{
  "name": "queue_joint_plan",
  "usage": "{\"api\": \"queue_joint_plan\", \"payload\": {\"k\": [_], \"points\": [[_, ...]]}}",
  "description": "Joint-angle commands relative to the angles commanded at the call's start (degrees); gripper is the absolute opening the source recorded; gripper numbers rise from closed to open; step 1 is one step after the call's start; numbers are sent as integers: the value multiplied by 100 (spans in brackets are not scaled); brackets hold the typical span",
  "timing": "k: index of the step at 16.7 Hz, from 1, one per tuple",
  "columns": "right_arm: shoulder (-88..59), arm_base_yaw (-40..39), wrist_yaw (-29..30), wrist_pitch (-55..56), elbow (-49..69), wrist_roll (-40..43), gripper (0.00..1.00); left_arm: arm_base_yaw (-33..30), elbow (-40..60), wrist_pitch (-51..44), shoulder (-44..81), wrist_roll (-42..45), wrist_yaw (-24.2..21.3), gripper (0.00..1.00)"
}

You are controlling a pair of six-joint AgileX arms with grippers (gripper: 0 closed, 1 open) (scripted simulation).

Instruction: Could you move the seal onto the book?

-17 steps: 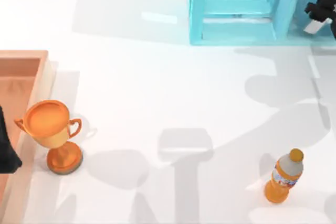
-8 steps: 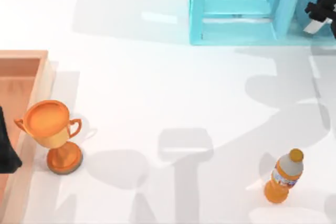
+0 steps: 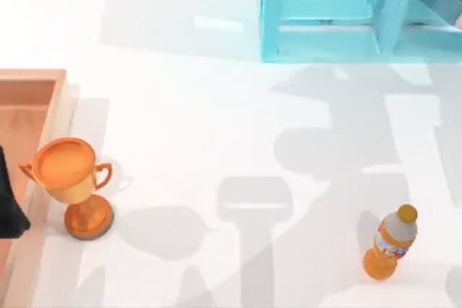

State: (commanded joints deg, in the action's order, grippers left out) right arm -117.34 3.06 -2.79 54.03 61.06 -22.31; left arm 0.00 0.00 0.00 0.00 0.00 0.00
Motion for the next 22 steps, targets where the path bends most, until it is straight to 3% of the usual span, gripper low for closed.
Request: {"api": "queue_joint_plan", "payload": {"k": [10, 18, 22], "points": [[4358, 61, -127, -2163, -2024, -82, 0, 0, 0, 0, 0, 0, 0, 100], [4711, 42, -134, -2408, -2261, -121, 0, 0, 0, 0, 0, 0, 0, 100], [4300, -533, 250, -2282, -2155, 489, 0, 0, 0, 0, 0, 0, 0, 100]]}}
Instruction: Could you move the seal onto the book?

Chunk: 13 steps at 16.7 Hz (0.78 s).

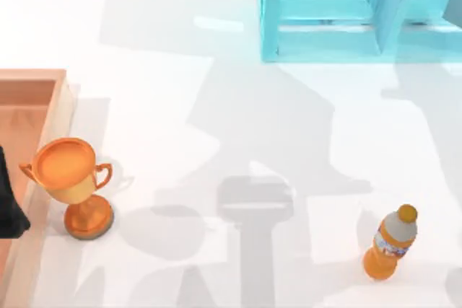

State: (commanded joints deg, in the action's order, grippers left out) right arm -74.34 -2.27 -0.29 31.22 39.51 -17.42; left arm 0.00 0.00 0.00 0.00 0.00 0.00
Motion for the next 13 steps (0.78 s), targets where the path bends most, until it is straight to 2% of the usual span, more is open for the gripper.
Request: {"api": "queue_joint_plan", "payload": {"k": [4, 13], "points": [[-884, -1259, 858, 249, 220, 1568, 0, 0, 0, 0, 0, 0, 0, 100], [-2810, -4840, 3298, 850, 732, 6707, 0, 0, 0, 0, 0, 0, 0, 100]]}}
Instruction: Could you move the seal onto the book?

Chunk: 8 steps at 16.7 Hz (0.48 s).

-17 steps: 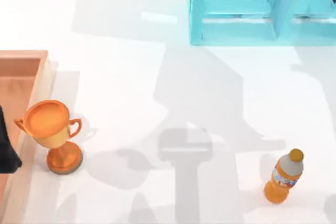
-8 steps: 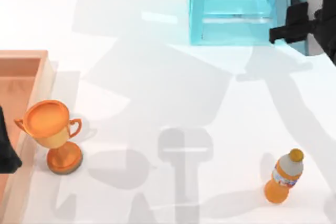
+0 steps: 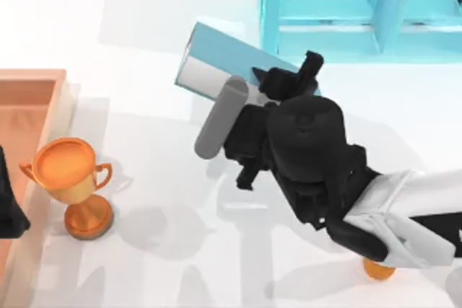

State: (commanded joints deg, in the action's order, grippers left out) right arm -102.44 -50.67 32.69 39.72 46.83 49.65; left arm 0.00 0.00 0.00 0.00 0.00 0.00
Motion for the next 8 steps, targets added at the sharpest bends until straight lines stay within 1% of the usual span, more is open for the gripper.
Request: {"api": "queue_joint_plan", "payload": {"k": [2, 4, 6, 8], "points": [[-268, -651, 445, 89, 70, 866, 0, 0, 0, 0, 0, 0, 0, 100], [-481, -1161, 803, 150, 116, 1495, 0, 0, 0, 0, 0, 0, 0, 100], [-638, -1481, 1046, 179, 138, 1884, 0, 0, 0, 0, 0, 0, 0, 100], [-709, -1584, 1138, 183, 140, 2020, 0, 0, 0, 0, 0, 0, 0, 100]]}}
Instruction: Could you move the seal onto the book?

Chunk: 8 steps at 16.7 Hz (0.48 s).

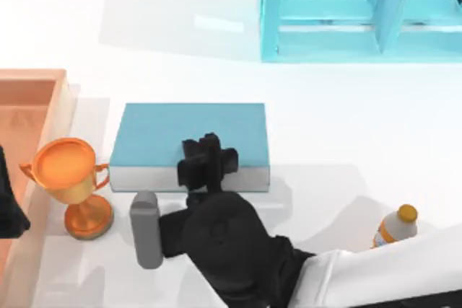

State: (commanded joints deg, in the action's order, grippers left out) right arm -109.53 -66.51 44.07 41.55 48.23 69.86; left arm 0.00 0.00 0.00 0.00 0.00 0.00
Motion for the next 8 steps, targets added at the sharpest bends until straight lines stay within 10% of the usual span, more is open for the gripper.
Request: {"api": "queue_joint_plan", "payload": {"k": [8], "points": [[154, -54, 44, -66, -158, -67, 0, 0, 0, 0, 0, 0, 0, 100]]}}
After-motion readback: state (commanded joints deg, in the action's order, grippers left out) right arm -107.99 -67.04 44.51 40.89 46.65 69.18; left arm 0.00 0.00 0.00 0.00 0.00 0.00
